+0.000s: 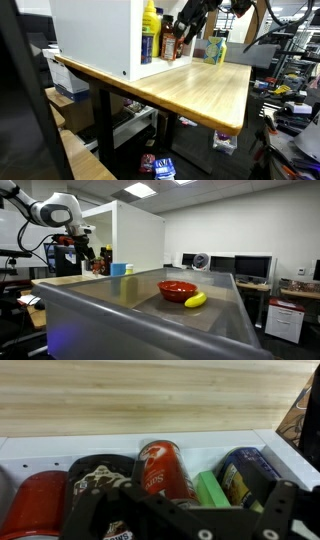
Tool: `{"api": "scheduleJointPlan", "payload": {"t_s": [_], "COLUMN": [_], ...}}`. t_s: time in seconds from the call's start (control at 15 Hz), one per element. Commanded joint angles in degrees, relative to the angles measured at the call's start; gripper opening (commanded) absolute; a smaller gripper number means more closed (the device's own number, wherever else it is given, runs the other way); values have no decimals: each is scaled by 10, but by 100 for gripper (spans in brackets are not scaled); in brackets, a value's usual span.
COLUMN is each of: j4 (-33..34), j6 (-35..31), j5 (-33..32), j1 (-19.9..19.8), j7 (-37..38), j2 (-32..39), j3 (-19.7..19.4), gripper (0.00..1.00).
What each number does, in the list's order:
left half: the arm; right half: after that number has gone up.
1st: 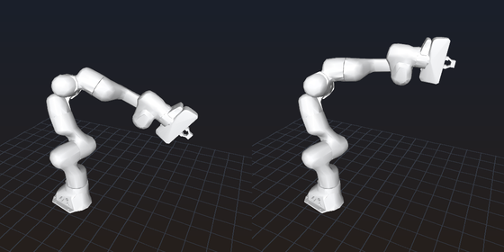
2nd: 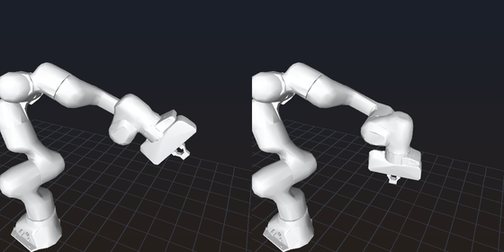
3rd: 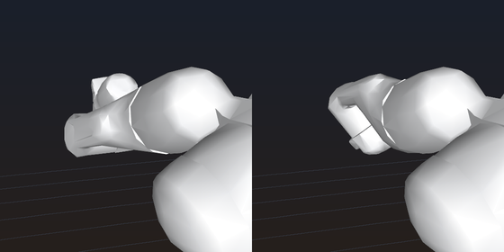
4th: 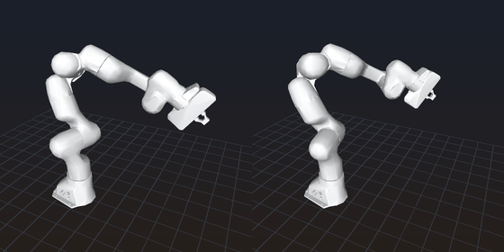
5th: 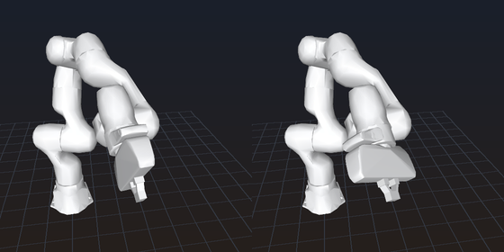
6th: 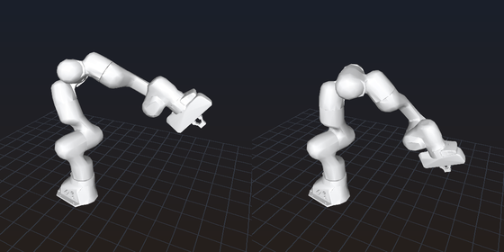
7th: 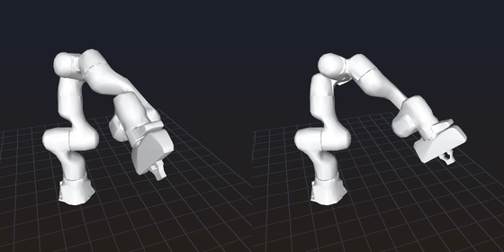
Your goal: Move the red can backwards
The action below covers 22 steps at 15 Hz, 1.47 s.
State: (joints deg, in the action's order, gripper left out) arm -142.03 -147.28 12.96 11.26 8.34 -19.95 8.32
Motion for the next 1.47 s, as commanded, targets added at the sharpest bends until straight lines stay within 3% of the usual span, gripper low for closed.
{"api": "scheduleJointPlan", "payload": {"t_s": [0.0, 0.27, 0.87, 1.4], "j4": [-17, -17, -7, -4], "j6": [-23, -35, -29, -38], "j5": [-2, -8, -90, -72], "j1": [0, -4, -54, -45], "j7": [11, 18, 89, 95], "j2": [-23, -23, -10, 1], "j3": [11, 19, 42, 38], "gripper": [100, 100, 100, 100]}}
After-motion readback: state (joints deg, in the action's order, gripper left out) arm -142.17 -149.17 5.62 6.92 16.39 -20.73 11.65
